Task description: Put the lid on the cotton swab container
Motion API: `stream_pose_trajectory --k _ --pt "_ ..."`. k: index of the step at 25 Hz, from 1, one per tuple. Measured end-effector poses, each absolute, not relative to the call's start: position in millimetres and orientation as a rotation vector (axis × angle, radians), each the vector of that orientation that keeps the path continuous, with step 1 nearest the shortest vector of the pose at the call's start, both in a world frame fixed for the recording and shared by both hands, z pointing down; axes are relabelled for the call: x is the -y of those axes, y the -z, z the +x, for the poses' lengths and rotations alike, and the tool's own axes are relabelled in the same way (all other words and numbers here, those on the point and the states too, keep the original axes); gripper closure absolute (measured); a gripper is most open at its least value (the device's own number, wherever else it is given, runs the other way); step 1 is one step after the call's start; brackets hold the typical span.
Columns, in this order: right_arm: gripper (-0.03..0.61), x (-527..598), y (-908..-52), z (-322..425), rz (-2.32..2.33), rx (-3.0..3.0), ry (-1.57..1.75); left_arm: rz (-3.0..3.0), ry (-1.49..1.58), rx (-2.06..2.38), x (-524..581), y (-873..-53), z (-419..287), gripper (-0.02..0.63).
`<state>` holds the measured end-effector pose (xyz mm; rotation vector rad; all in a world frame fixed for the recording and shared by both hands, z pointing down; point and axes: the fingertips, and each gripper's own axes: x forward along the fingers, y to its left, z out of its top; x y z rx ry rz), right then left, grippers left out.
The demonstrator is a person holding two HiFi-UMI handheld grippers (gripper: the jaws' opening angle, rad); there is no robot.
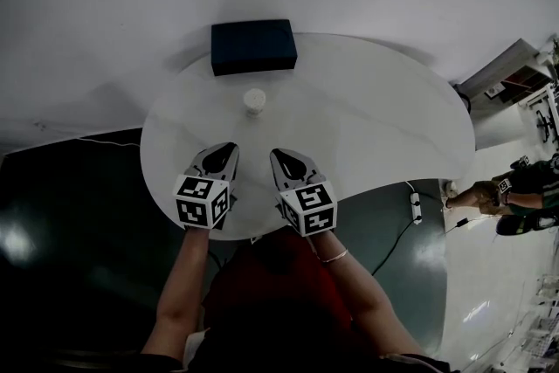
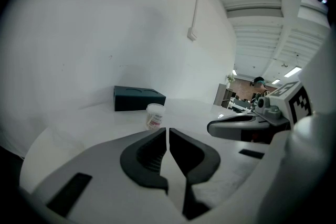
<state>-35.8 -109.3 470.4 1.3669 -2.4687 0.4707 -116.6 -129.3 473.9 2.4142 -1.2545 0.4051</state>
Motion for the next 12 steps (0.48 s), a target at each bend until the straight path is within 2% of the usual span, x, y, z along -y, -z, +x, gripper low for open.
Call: stream_pose_trajectory --k 12 --pt "0.563 83 -458 -11 1.412 2.492 -0.466 2.419 -0.342 1.332 97 -465 -109 0.588"
